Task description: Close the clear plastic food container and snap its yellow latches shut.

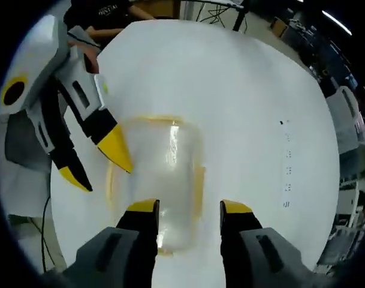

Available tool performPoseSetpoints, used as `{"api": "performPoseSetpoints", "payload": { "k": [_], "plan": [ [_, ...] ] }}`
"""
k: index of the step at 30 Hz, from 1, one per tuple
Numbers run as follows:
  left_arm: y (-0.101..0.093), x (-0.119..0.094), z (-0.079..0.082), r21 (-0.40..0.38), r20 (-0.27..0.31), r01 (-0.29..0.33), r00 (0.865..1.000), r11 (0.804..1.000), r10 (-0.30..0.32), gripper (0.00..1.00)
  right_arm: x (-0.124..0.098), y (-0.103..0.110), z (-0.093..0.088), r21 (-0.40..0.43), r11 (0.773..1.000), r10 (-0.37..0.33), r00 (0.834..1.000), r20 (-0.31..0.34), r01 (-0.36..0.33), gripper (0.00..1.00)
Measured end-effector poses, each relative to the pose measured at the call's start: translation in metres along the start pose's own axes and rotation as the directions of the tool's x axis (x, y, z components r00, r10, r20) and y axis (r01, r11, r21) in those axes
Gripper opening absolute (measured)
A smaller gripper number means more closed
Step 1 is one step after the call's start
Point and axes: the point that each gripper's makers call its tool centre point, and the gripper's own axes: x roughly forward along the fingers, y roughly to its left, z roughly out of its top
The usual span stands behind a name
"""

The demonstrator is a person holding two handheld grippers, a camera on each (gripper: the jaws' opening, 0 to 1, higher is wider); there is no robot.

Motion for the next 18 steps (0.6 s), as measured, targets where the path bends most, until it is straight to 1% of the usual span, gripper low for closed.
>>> {"api": "performPoseSetpoints", "payload": {
  "k": [2,3,4,5,7,8,9,11,12,13,15,16,18],
  "plan": [
    [0.001,-0.001,-0.001,0.018,-0.004,-0.003,1.0,1.0,0.003,0.36,0.003,0.008,0.003,-0.028,0.999,0.03,1.0,0.002,-0.03,0.42],
    [0.002,-0.001,-0.001,0.024,-0.006,-0.006,1.0,1.0,0.006,0.36,0.005,0.009,0.003,-0.028,0.999,0.034,0.999,-0.003,-0.034,0.41],
    [0.003,-0.001,-0.003,0.032,-0.01,-0.01,1.0,0.999,0.01,0.36,0.005,0.012,0.003,-0.027,0.998,0.054,0.998,-0.013,-0.054,0.39],
    [0.004,0.0,-0.004,0.038,-0.014,-0.011,1.0,0.999,0.011,0.36,0.006,0.012,0.004,-0.026,0.998,0.053,0.999,-0.013,-0.053,0.38],
    [0.004,0.002,-0.008,0.051,-0.029,-0.012,0.999,0.999,0.013,0.36,0.005,0.014,0.003,-0.023,0.997,0.066,0.997,-0.034,-0.067,0.37],
    [0.002,0.003,-0.012,0.058,-0.046,-0.004,0.999,0.998,0.007,0.36,0.006,0.015,0.003,-0.022,0.997,0.072,0.997,-0.042,-0.073,0.36],
    [0.002,0.003,-0.007,0.074,-0.019,-0.01,1.0,0.997,0.011,0.37,0.005,0.018,0.002,-0.02,0.996,0.09,0.995,-0.053,-0.091,0.34],
    [0.0,0.004,-0.007,0.06,-0.017,-0.005,1.0,0.998,0.006,0.37,0.006,0.017,0.001,-0.019,0.996,0.091,0.994,-0.065,-0.093,0.34],
    [-0.001,0.006,-0.005,0.071,-0.009,-0.009,1.0,0.997,0.009,0.37,0.006,0.017,0.0,-0.009,0.994,0.105,0.992,-0.071,-0.106,0.34],
    [0.001,0.007,-0.006,0.129,-0.011,-0.023,1.0,0.991,0.025,0.36,0.007,0.017,0.0,0.002,0.993,0.114,0.991,-0.075,-0.114,0.35],
    [0.001,0.008,-0.007,0.205,-0.021,-0.037,0.999,0.978,0.042,0.34,0.007,0.016,-0.002,0.035,0.991,0.135,0.987,-0.082,-0.133,0.35],
    [-0.001,0.009,-0.006,0.185,-0.01,-0.032,0.999,0.982,0.034,0.31,0.008,0.016,-0.002,0.041,0.99,0.141,0.987,-0.083,-0.138,0.35],
    [-0.004,0.009,0.002,0.127,0.041,-0.01,0.999,0.992,0.005,0.22,0.008,0.016,-0.003,0.05,0.988,0.152,0.984,-0.089,-0.148,0.36]
  ]
}}
